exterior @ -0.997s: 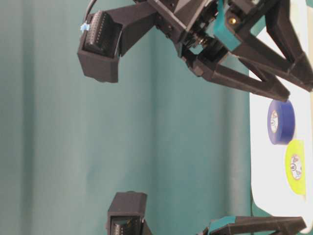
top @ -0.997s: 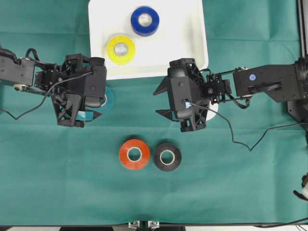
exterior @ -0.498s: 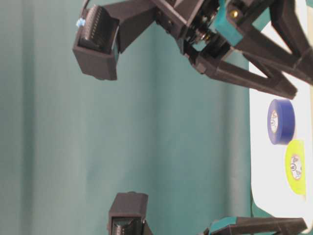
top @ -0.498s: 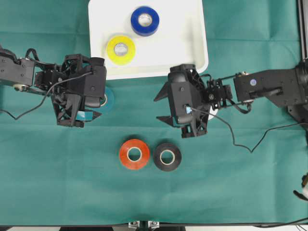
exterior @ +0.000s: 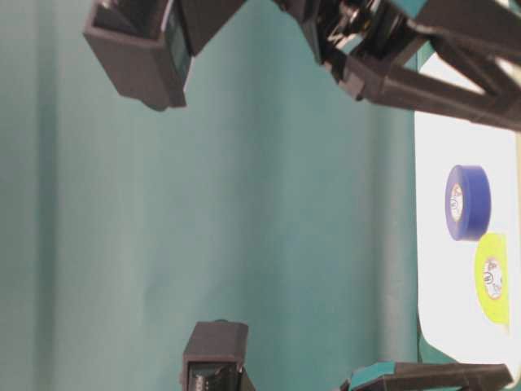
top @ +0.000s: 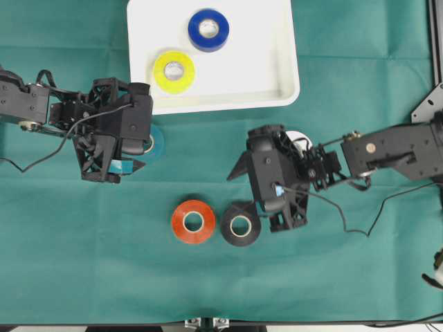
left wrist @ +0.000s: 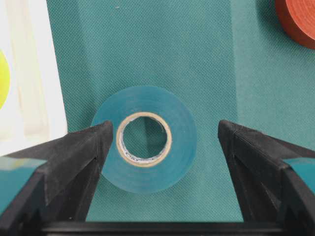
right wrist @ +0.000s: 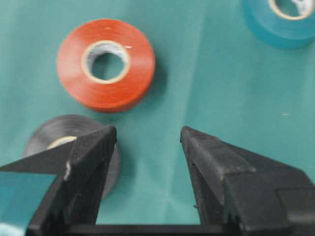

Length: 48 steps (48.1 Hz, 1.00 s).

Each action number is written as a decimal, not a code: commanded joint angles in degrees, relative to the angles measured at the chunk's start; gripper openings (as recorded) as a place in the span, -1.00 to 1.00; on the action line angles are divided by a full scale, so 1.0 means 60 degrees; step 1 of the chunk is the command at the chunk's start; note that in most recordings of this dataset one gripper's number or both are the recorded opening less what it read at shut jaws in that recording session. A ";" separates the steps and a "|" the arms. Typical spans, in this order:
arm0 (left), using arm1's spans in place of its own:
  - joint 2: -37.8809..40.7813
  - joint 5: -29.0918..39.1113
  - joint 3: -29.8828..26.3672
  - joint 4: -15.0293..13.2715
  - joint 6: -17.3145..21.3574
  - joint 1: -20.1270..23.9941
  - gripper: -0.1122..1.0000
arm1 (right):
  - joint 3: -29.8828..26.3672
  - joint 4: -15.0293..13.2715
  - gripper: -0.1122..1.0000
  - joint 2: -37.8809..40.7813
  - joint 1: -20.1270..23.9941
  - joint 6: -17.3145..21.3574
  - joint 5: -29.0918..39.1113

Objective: Put the tape alternately from left to right into the white case.
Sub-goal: 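Move the right gripper to the black roll and grasp it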

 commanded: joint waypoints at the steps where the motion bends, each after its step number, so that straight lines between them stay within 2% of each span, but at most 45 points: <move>1: -0.0205 -0.0029 -0.0088 -0.0015 -0.0015 -0.0044 0.59 | -0.0059 0.0015 0.37 -0.0088 0.0220 0.0161 -0.0015; 23: -0.0190 -0.0029 -0.0059 -0.0015 -0.0015 -0.0044 0.59 | -0.0088 -0.0029 0.37 0.0352 0.0352 0.0366 -0.0015; 34: -0.0176 -0.0029 -0.0059 -0.0015 -0.0029 -0.0059 0.59 | -0.0088 -0.0029 0.37 0.0557 0.0469 0.0791 0.0059; 48: -0.0176 -0.0029 -0.0059 0.0000 -0.0029 -0.0044 0.59 | -0.0220 -0.0029 0.37 0.0923 0.0732 0.0952 0.0029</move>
